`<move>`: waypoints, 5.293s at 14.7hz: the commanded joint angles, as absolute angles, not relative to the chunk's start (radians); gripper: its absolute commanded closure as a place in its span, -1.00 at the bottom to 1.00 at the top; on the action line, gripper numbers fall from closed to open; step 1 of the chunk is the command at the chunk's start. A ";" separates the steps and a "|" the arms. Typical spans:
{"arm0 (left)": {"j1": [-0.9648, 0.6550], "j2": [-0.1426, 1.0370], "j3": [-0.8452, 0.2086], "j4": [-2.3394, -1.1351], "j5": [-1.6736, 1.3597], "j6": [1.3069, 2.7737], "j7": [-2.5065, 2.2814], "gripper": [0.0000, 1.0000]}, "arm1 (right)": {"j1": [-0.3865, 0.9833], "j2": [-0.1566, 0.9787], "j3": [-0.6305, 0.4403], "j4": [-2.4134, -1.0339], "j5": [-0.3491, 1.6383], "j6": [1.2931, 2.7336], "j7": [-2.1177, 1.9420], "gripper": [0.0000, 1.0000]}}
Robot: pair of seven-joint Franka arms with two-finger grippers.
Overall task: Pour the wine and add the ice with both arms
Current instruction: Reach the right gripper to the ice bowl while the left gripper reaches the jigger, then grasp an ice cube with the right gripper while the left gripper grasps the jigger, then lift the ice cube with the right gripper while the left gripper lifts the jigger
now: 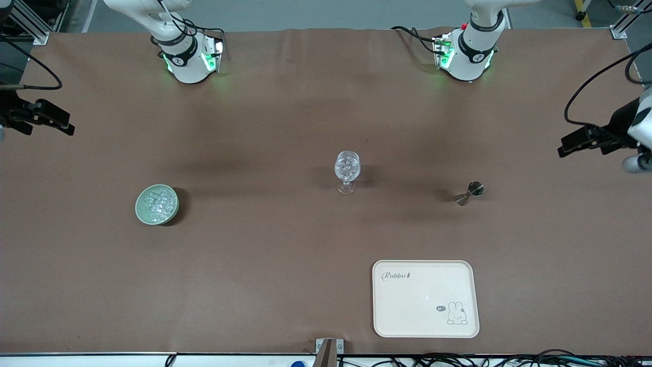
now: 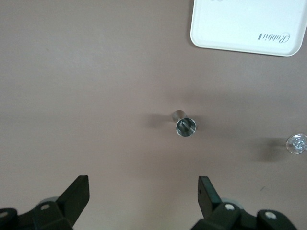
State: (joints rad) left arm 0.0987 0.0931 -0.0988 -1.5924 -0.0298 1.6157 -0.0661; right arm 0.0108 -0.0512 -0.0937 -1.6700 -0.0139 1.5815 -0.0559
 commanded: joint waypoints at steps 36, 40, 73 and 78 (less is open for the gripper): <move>0.333 0.727 -0.104 -1.710 -0.813 1.738 -0.661 -0.58 | 0.035 0.383 -0.087 -2.063 0.037 2.464 0.006 -0.80; 0.325 0.744 -0.109 -1.715 -0.822 1.729 -0.646 -0.57 | 0.038 0.396 -0.086 -2.071 0.037 2.464 0.006 -0.64; 0.330 0.799 -0.129 -1.707 -0.876 1.681 -0.531 0.98 | 0.037 0.219 -0.094 -1.689 0.023 1.869 0.051 0.92; 0.319 0.776 -0.216 -1.671 -0.937 1.657 -0.633 0.98 | 0.034 0.161 -0.092 -1.575 0.009 1.717 0.048 0.93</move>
